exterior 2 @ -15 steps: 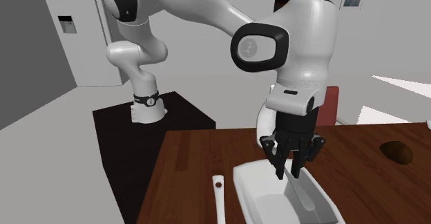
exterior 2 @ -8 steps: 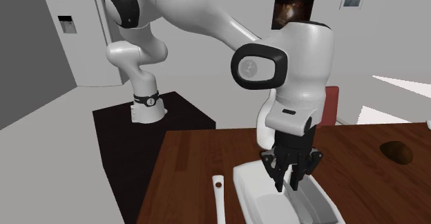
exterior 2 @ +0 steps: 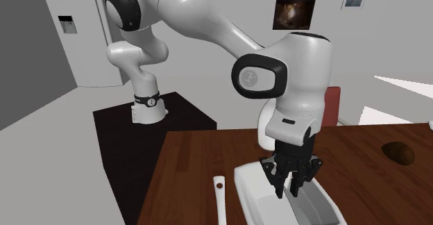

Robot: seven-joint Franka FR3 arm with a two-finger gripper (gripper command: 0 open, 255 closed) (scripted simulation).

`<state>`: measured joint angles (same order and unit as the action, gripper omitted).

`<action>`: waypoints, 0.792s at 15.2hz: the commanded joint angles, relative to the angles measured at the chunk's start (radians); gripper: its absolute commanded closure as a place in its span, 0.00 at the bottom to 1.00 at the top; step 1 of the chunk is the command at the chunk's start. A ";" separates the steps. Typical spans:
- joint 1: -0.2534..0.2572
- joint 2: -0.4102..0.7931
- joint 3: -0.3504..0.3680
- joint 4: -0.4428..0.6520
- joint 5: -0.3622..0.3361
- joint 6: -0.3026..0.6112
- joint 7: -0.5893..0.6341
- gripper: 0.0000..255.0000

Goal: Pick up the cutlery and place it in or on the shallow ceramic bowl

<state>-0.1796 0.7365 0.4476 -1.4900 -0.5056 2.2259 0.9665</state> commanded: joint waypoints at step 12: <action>-0.014 -0.078 0.030 -0.005 0.036 -0.072 -0.018 0.00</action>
<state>-0.1922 0.6758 0.4709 -1.4928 -0.4770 2.1696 0.9502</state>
